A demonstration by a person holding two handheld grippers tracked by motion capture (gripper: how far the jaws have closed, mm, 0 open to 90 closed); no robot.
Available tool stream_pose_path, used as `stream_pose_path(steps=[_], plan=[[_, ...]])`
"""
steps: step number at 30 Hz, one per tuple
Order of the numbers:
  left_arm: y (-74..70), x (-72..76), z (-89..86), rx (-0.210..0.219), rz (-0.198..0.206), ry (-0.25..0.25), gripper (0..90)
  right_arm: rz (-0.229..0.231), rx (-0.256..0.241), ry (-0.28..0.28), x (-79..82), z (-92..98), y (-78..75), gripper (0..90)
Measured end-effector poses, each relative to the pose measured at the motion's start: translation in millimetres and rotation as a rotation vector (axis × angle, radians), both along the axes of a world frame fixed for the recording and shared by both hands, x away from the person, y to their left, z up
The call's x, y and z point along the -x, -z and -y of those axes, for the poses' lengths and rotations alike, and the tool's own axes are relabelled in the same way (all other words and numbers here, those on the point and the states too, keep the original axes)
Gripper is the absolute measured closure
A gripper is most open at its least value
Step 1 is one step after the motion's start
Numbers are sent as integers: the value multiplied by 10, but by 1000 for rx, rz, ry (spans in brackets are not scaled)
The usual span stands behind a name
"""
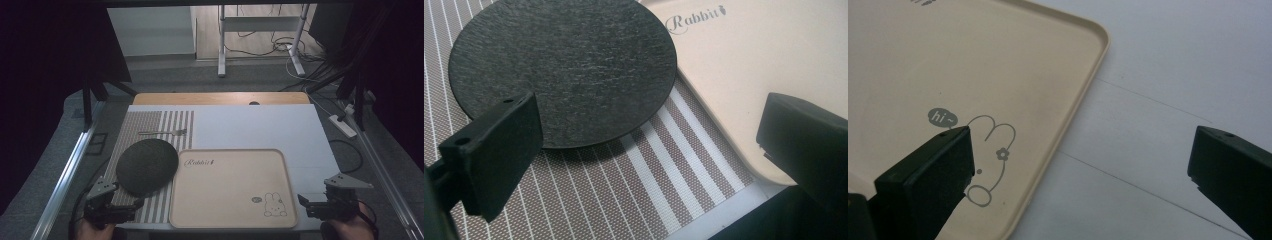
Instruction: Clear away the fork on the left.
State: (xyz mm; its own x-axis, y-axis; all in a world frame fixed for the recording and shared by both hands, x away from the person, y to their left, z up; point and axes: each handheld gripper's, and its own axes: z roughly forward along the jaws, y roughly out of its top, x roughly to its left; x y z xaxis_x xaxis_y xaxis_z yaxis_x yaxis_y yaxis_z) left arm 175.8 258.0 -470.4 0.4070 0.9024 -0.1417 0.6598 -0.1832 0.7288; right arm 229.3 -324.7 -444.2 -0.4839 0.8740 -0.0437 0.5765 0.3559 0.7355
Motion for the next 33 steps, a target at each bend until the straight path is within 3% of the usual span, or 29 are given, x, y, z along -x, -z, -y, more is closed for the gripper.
stream_pose_path(steps=[33], plan=[[10, -50, 0, 7, -39, 7, 0, -24, 19, -28, -11, -26, 13, 0]])
